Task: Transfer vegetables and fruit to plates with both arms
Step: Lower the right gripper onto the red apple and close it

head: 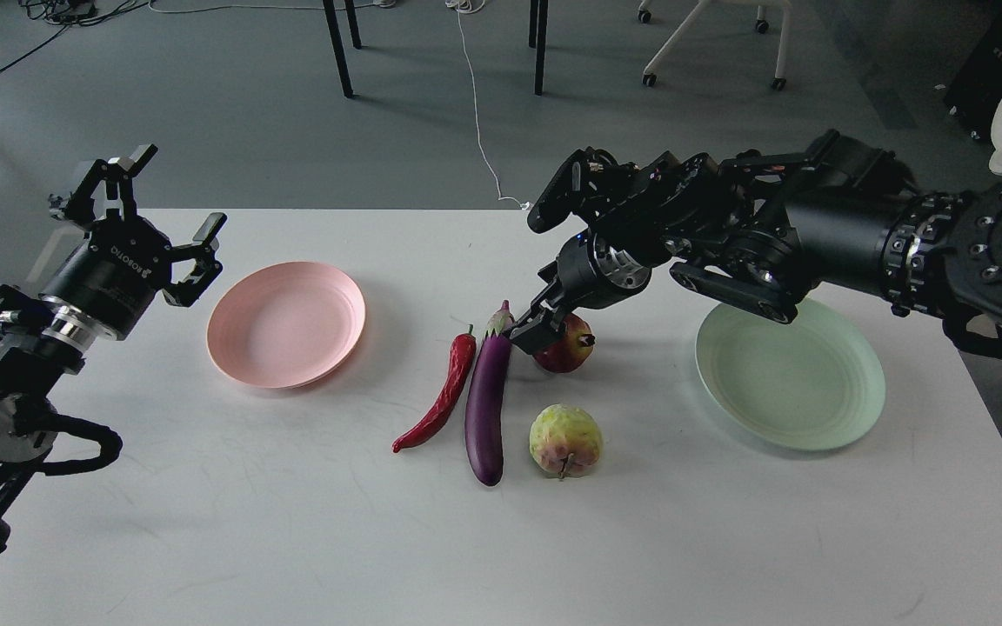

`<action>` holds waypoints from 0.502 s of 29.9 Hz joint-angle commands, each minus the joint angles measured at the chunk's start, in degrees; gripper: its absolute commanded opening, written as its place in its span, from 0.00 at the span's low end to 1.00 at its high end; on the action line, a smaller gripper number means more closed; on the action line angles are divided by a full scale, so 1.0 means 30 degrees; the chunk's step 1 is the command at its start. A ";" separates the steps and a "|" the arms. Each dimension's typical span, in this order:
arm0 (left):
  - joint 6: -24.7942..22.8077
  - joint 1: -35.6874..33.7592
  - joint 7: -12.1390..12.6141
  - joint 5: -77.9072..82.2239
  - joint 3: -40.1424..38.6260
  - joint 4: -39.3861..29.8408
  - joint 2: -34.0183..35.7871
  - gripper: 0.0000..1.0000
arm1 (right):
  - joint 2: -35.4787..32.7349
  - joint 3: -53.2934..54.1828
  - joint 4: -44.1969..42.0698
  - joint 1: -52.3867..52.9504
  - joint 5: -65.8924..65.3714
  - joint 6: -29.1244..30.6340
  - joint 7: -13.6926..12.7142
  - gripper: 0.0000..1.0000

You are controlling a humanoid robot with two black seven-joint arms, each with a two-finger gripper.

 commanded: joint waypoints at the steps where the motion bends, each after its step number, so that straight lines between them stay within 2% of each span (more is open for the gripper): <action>1: -0.0001 0.0003 -0.0025 -0.0002 -0.0046 -0.0020 -0.0029 1.00 | 0.0008 -0.0408 -0.0107 -0.0110 0.0001 0.0000 0.0002 0.98; 15: -0.0001 0.0003 -0.0055 -0.0002 -0.0076 -0.0547 0.0059 1.00 | 0.0008 -0.0585 -0.0956 -0.1370 0.0031 -0.0966 0.0002 0.98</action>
